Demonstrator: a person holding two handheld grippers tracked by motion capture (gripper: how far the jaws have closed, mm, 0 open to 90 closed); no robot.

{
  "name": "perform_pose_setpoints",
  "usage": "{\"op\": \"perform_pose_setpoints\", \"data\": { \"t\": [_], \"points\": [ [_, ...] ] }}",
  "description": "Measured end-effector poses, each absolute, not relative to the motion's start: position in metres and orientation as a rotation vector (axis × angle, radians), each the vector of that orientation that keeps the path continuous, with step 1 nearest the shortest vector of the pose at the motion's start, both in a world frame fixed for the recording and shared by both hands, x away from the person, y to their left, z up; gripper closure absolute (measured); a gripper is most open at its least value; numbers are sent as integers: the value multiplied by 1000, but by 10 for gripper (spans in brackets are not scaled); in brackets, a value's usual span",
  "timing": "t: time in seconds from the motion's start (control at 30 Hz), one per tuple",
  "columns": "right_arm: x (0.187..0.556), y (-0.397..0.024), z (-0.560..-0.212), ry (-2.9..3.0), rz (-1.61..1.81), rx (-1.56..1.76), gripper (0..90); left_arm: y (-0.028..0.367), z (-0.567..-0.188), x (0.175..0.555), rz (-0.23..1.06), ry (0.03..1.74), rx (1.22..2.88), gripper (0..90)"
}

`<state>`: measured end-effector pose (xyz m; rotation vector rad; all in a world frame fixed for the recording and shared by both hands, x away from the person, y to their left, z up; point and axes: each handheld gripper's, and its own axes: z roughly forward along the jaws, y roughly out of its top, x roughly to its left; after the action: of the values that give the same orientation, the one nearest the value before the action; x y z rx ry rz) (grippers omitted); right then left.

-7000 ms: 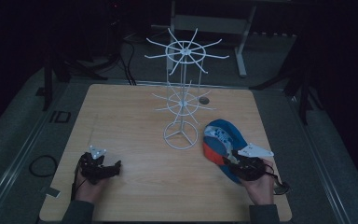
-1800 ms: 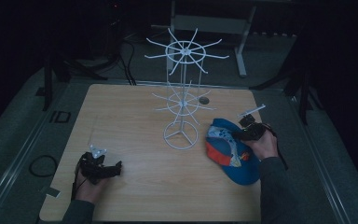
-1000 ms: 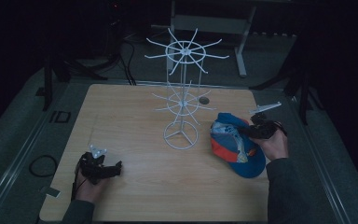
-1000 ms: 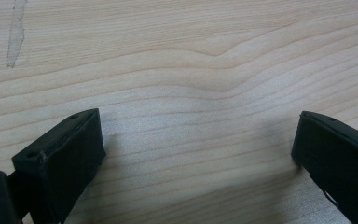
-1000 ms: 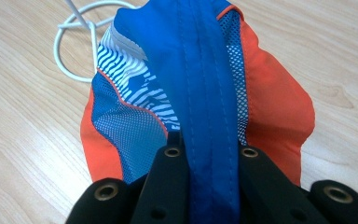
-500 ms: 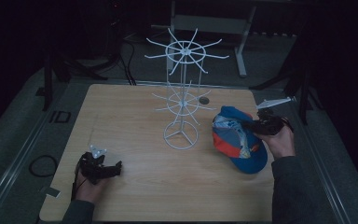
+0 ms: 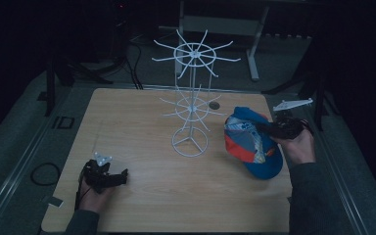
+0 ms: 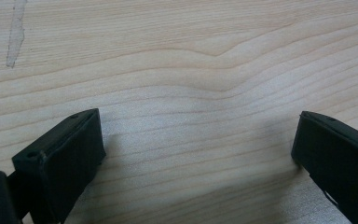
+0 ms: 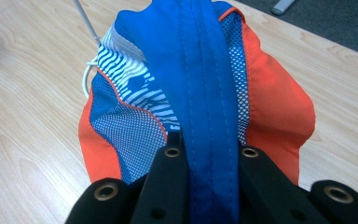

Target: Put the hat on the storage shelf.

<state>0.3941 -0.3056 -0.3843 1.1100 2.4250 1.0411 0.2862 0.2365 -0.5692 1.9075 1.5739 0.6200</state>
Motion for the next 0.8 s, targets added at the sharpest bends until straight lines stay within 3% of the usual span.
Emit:
{"op": "perform_pose_setpoints", "data": {
  "t": [0.8],
  "points": [
    [386,-308,-361,2420,1070,1054,879,236,-569,286,621,1572,1907,27]
  ]
}}
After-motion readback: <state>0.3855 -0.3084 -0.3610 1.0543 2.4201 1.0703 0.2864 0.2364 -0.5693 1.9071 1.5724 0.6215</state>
